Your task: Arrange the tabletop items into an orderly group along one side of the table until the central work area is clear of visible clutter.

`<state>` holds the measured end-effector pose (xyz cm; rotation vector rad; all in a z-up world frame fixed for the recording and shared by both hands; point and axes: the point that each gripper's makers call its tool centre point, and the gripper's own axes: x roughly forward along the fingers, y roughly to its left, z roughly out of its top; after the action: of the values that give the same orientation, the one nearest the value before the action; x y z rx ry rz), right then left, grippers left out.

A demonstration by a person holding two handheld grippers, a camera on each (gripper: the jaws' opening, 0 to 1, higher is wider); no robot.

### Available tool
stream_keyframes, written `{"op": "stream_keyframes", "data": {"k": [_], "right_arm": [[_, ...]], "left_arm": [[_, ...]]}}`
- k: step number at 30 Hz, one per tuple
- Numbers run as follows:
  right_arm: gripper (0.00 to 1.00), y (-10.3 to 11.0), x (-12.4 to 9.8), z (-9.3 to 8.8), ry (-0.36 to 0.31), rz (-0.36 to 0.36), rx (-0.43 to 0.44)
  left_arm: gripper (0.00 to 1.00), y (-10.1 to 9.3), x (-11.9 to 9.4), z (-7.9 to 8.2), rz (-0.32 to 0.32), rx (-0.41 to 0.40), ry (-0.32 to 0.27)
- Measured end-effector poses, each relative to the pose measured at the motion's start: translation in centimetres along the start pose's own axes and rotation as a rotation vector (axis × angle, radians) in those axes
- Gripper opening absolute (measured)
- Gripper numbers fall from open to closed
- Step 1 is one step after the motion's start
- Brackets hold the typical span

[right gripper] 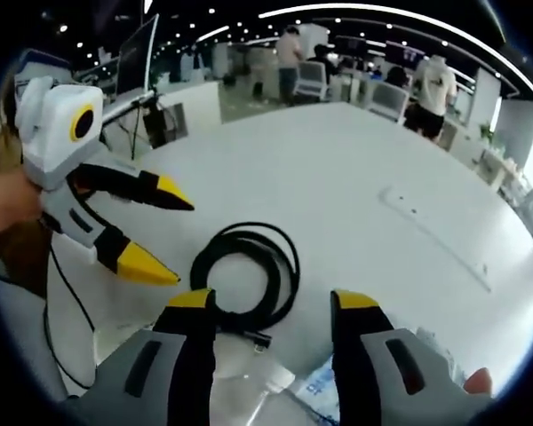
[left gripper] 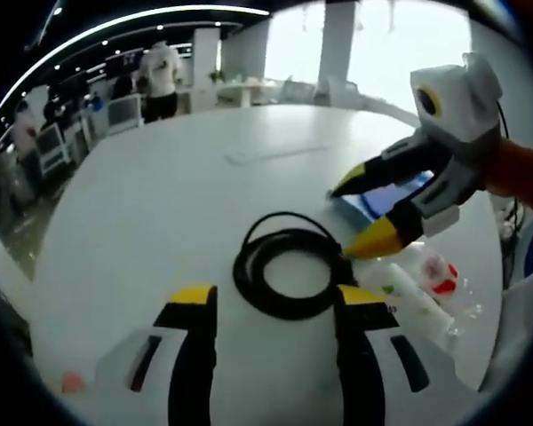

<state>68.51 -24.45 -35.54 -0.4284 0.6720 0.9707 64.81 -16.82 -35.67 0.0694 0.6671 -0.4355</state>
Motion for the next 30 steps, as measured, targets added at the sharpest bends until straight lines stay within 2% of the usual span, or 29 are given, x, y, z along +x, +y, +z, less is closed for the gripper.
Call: {"op": "stream_keyframes", "data": {"k": [12,19,30], "right_arm": [[0.45,-0.5,1.6,-0.9,0.040,0.004,0.044],[0.41,-0.7,2.2,-1.4,0.060,-0.007,0.058],[0.35,-0.6,3.0,-1.9,0.089,-0.004,0.103]], "left_arm": [[0.44,0.2,1.9,-0.1,0.003,0.003,0.013],[0.40,0.1,2.7,-0.2,0.010,0.032,0.035],[0.32,0.0,3.7,-1.1,-0.004,0.017,0.067]]}}
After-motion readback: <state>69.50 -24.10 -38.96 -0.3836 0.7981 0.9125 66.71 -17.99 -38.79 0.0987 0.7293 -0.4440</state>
